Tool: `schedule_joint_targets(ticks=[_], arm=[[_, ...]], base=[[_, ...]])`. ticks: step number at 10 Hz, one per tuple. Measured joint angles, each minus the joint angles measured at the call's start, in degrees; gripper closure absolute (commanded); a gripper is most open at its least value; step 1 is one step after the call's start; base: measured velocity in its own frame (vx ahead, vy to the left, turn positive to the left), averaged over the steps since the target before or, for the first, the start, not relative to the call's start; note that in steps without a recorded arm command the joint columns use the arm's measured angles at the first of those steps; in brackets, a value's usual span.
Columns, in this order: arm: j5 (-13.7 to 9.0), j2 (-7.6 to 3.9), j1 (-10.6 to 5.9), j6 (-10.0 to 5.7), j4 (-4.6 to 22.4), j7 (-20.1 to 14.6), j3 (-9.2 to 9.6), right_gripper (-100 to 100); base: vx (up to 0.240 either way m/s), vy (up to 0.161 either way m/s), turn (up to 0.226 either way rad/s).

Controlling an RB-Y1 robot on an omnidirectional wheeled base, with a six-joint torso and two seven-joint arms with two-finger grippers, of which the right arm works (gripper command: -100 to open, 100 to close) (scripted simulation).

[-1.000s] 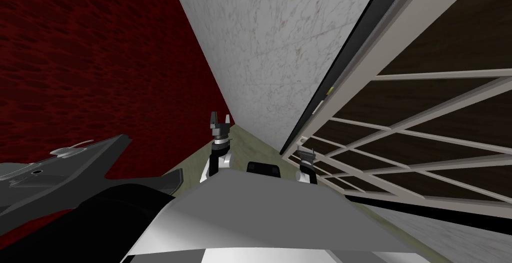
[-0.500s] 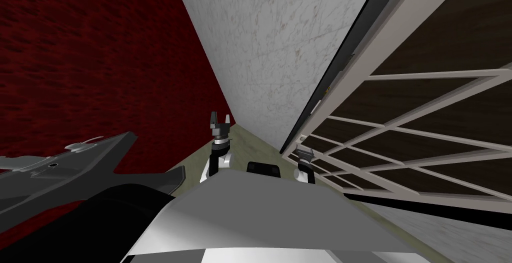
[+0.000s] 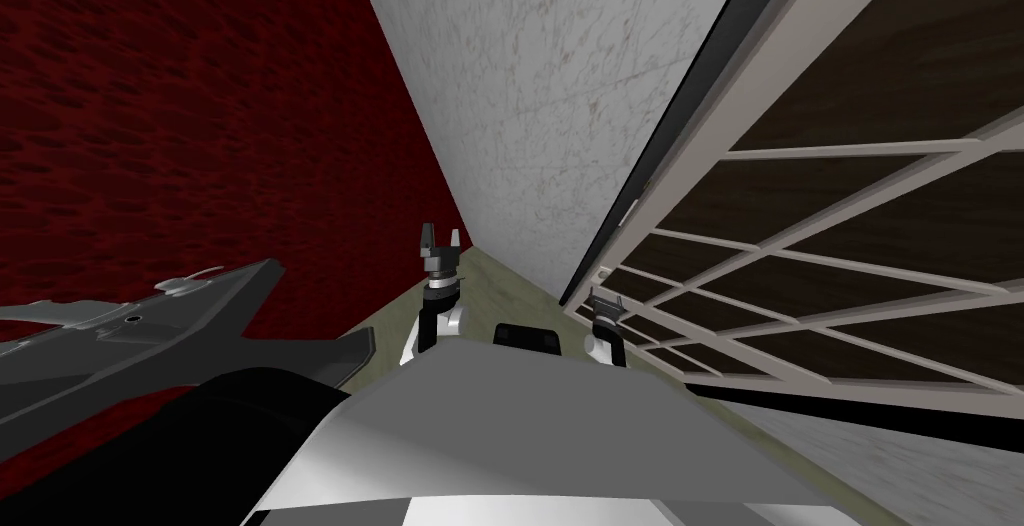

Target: Pull the door open

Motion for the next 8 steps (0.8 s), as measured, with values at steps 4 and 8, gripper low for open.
schedule_joint_targets(ticks=[4, 8], arm=[[-2.1, 0.39, -0.68, 0.32, 0.0, -5.3, 1.02, -100], [-3.7, 0.72, -0.94, 0.66, -0.4, -8.9, 1.76, -100]], base=[[-0.057, -0.006, 0.017], [-0.009, 0.001, 0.020]])
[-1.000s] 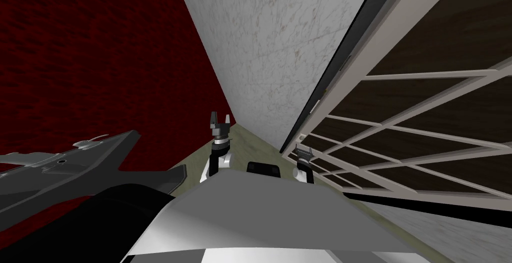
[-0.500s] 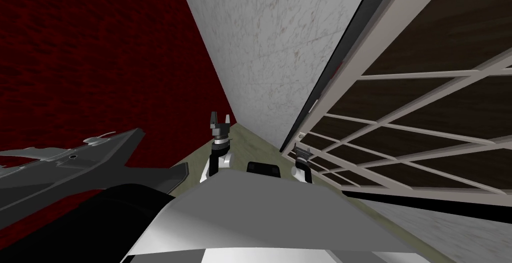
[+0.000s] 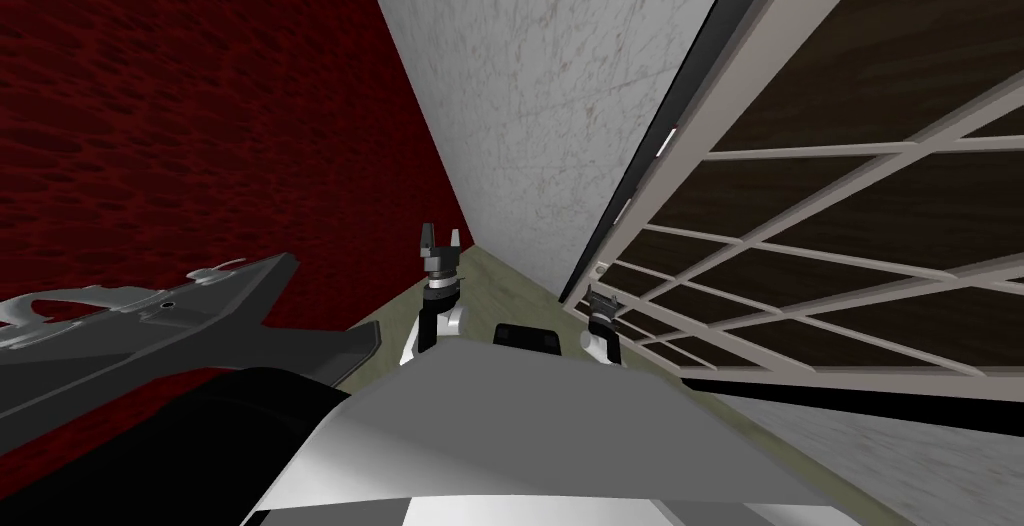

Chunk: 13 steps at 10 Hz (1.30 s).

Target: Pull the door open

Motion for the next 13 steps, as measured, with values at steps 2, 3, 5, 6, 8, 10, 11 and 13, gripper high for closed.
schedule_joint_targets(ticks=[2, 3, 5, 6, 8, 10, 11, 13], arm=[[-0.1, -1.47, 0.41, -0.43, 0.9, -1.7, -0.06, -100], [-0.3, -2.14, 0.40, -0.39, 1.1, -2.4, -0.26, -100], [-0.4, -4.08, 0.74, -1.22, 2.7, -4.9, -0.21, -100], [-0.5, -5.19, 0.88, -1.84, 3.9, -6.5, -0.18, -100], [-0.7, -6.77, 2.44, -1.79, 3.0, -8.1, -0.34, -100], [-1.0, -8.33, 3.58, -1.50, 2.4, -9.5, -0.67, -100], [-1.0, -8.42, 3.66, -1.58, 2.3, -9.7, -0.70, 100], [-1.1, -8.49, 3.61, -1.55, 2.4, -9.5, -0.81, 100]], base=[[0.187, 0.009, 0.052], [0.157, 0.012, 0.047], [0.189, -0.030, 0.067], [0.137, -0.026, 0.025], [0.181, -0.001, 0.062], [0.145, -0.006, 0.016], [-0.017, 0.004, -0.006], [-0.030, -0.003, 0.004]])
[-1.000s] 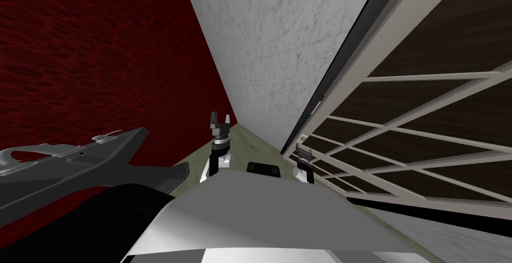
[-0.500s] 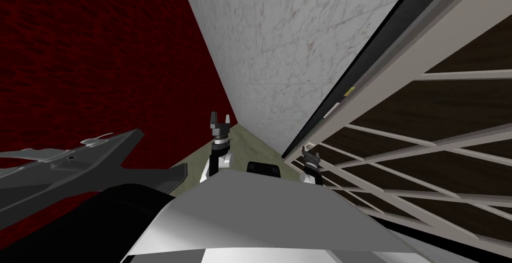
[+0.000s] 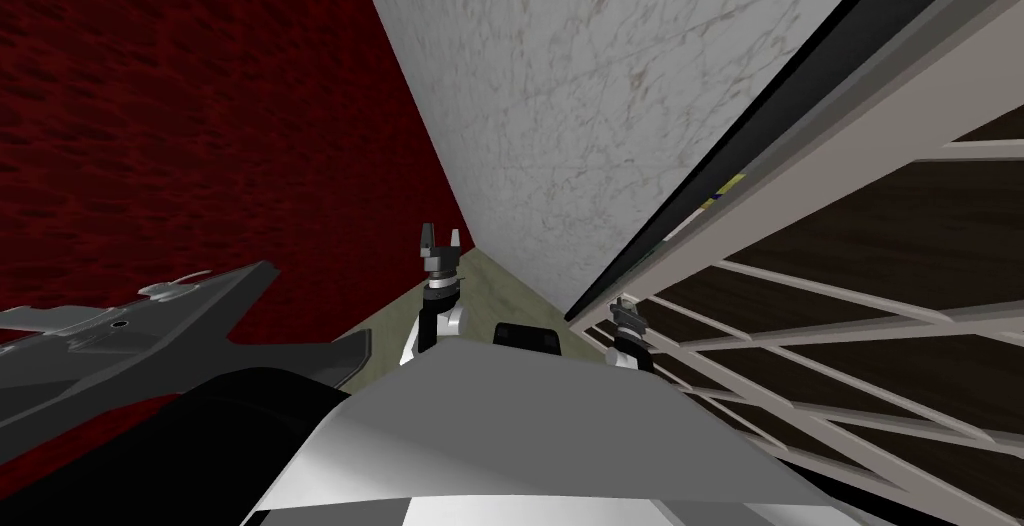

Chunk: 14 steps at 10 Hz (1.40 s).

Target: Pull the door open

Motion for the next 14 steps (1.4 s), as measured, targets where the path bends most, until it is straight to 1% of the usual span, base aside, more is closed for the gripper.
schedule_joint_targets(ticks=[3, 4, 6, 8, 10, 12, 13, 14], arm=[[0.1, 0.12, -0.02, 0.14, 0.0, 0.1, 0.14, 100], [0.1, 0.12, -0.01, 0.15, 0.0, 0.0, 0.14, 100], [-0.3, -0.23, -0.24, -0.11, 0.1, -0.1, 0.22, 100], [-0.7, -0.24, 0.07, 0.18, -0.4, 0.1, 0.57, 100], [-1.3, -0.58, 0.22, -0.01, -0.2, -0.1, 1.01, 100], [-1.9, -0.82, 0.35, -0.10, -0.1, -0.3, 1.50, 100], [-2.2, -0.92, 0.47, -0.13, -0.2, -0.4, 1.74, 100], [-2.4, -1.00, 0.20, -0.13, -0.2, -0.4, 2.00, 100]], base=[[-0.004, 0.000, 0.003], [-0.124, -0.003, 0.114], [-0.226, -0.013, 0.185], [-0.236, 0.017, 0.201], [-0.246, 0.023, 0.233], [-0.247, -0.048, 0.261], [-0.223, -0.022, 0.171], [-0.255, -0.028, 0.136]])
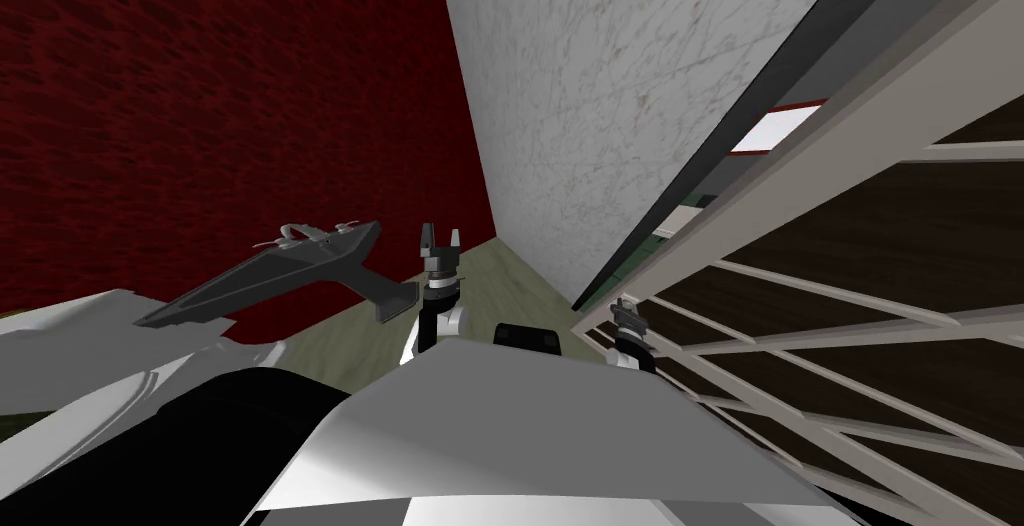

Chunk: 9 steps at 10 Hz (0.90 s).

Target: Pull the door open

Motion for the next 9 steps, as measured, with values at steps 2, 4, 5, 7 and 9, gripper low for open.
schedule_joint_targets(ticks=[2, 4, 5, 7, 9], arm=[[-0.1, 0.19, -0.16, 0.04, -0.1, 0.0, 0.45, 100], [0.5, -0.54, -0.18, -0.34, -0.1, -0.9, 1.41, 100], [0.9, -0.62, 0.07, -0.27, -0.6, -1.1, 1.99, 100], [1.8, -0.85, 0.72, -0.35, -1.4, -1.6, 3.58, 100], [2.7, -1.45, 1.28, -0.48, -2.3, -2.6, 5.15, 100]], base=[[-0.127, 0.013, 0.051], [-0.228, 0.034, 0.044], [-0.242, 0.000, 0.071], [-0.258, 0.012, 0.056], [-0.268, -0.004, 0.055]])
